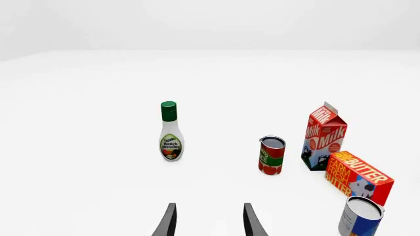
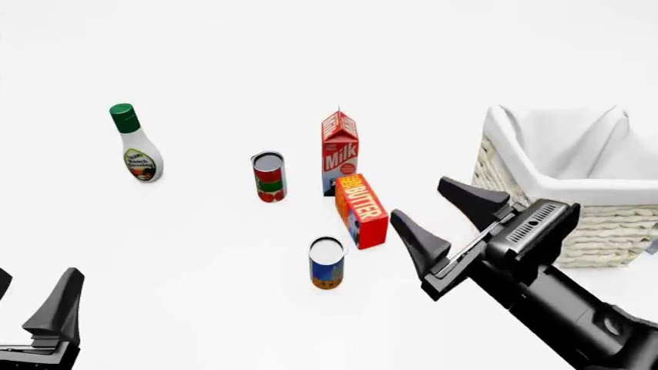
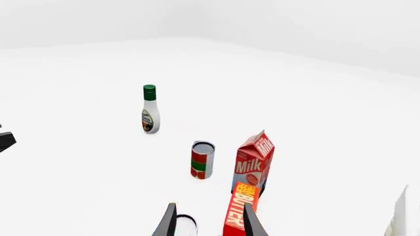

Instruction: Pick the alphabet soup and place it in the basket.

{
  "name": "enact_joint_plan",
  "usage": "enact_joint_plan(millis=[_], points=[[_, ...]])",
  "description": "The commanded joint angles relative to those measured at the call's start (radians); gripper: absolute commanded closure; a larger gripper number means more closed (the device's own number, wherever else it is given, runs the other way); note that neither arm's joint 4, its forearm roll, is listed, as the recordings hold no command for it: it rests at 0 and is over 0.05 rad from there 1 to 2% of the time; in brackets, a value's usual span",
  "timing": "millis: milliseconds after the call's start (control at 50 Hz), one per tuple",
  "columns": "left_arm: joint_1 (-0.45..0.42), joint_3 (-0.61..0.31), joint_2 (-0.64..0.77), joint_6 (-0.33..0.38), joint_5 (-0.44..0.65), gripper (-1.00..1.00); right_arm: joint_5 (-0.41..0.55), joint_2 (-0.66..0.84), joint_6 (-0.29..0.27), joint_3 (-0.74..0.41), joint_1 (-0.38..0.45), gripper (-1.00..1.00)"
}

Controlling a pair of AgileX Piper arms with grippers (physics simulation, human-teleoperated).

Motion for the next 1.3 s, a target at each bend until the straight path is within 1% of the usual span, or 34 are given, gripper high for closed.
enact_joint_plan(millis=[20,420,720,1080,1300], points=[[0.0,0.0,0.0,0.0,0.0,-1.0,-0.128,0.294,0.03,-0.101,0.069,-1.0],[0.0,0.0,0.0,0.0,0.0,-1.0,-0.156,0.384,0.044,-0.136,0.091,-1.0],[0.0,0.0,0.0,0.0,0.0,-1.0,-0.185,0.502,0.062,-0.184,0.104,-1.0],[0.0,0.0,0.0,0.0,0.0,-1.0,-0.174,0.592,0.067,-0.236,0.098,-1.0],[0.0,0.0,0.0,0.0,0.0,-1.0,-0.208,0.658,0.089,-0.247,0.087,-1.0]])
